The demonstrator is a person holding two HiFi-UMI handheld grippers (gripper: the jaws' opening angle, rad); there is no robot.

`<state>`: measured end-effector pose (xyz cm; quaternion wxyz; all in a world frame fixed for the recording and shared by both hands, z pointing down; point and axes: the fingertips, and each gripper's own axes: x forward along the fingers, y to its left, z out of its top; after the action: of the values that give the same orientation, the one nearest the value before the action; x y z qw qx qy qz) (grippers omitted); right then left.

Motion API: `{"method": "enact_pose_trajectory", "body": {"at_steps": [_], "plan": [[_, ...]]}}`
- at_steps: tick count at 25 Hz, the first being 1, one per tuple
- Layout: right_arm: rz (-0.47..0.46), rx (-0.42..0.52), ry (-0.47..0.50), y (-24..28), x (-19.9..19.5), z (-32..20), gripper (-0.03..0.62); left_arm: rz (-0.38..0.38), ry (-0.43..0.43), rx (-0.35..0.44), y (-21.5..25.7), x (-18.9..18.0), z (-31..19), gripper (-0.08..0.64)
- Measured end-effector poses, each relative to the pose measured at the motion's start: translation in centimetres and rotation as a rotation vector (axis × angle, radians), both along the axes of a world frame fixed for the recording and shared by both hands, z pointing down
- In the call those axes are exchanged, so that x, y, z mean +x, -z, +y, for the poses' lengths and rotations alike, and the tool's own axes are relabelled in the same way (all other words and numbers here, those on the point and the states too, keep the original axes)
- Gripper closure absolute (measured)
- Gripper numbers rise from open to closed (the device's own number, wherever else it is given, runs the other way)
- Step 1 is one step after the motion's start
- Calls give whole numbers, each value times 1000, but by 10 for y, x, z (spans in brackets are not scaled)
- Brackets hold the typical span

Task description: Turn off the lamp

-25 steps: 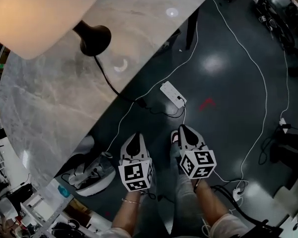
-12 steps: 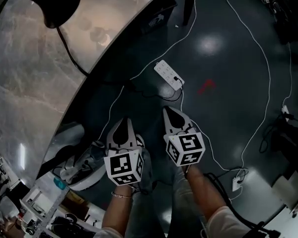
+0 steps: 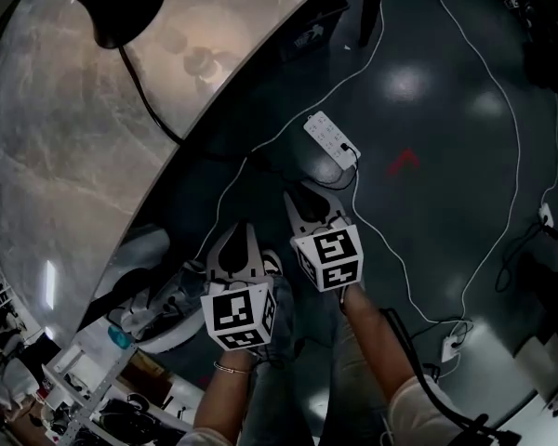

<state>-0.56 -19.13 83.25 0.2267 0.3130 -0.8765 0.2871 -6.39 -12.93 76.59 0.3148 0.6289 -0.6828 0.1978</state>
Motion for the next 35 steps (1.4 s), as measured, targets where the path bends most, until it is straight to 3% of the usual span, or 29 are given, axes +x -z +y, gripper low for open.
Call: {"method": "enact_pose_trajectory", "body": {"at_steps": [9, 18, 35], "plan": [[25, 18, 108, -36, -37, -6, 486, 7, 12, -36, -14, -4, 0, 552], [49, 14, 97, -54, -52, -14, 486, 5, 24, -45, -23, -11, -6, 552], [81, 70, 201, -53, -51, -5, 571, -9, 34, -58, -26, -19, 2, 552]]}}
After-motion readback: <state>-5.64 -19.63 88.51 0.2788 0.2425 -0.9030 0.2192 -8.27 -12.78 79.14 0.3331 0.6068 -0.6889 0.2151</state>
